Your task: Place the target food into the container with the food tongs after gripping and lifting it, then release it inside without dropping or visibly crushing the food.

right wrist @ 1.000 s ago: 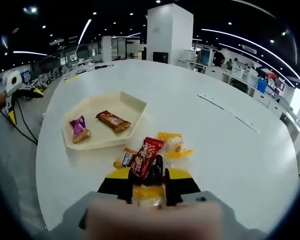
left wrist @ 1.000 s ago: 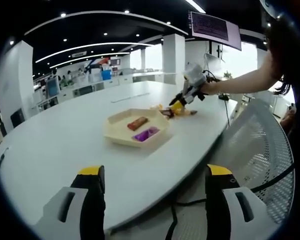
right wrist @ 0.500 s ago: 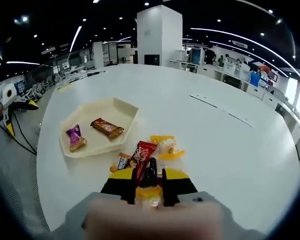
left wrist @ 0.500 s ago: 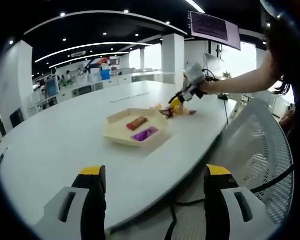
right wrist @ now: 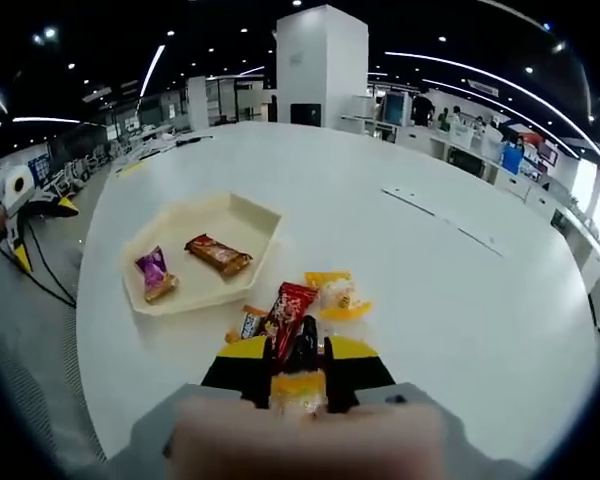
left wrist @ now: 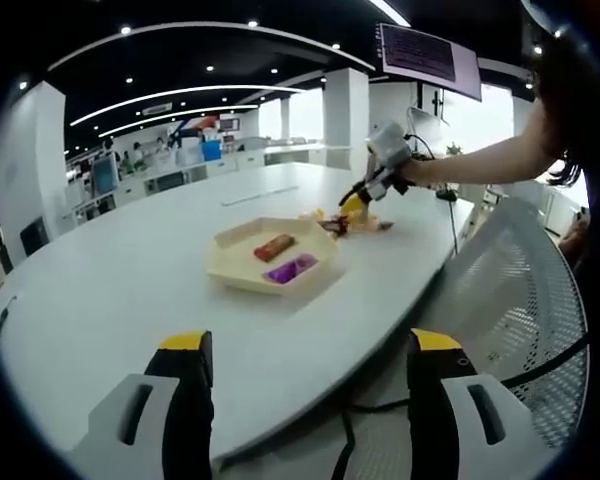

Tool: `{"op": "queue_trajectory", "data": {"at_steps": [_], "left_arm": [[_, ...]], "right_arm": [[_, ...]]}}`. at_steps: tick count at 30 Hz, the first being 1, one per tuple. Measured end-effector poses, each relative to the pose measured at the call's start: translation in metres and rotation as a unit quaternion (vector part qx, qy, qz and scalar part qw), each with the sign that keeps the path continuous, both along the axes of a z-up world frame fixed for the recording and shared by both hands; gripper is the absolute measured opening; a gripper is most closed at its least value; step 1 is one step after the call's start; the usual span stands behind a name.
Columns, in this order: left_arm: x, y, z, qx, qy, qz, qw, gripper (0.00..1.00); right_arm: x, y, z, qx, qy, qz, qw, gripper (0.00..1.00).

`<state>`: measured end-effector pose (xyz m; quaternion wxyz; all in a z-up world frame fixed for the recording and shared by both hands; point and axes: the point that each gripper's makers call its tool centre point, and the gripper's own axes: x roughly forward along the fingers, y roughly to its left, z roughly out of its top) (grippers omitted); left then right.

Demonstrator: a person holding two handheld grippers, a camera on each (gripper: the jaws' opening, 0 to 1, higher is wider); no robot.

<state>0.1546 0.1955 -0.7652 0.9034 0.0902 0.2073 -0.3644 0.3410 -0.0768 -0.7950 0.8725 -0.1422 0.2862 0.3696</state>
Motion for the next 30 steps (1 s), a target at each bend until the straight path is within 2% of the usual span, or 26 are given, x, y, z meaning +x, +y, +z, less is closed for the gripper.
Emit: {"op": "queue_trajectory", "data": {"at_steps": [9,20,30], "left_arm": [[0.0,0.0,0.001,-0.003,-0.002,-0.003,1.0,0.77],[0.001,0.001,0.003,-0.003,-0.007,0.001,1.0,0.77],[0.001,0.002,0.004,-0.003,-0.01,0.003,0.9999,0.78]], "right_arm": [[0.002,-0.003,0.029,0.009,-0.001,-0.012,0.9999,0.2],[0.0,0.003,0.061,-0.001,-0.017,-0.009,0.9998,0.2],[-0.003,0.004,0.091,0.005,-0.028,-0.013,0.9995,0.21]]}}
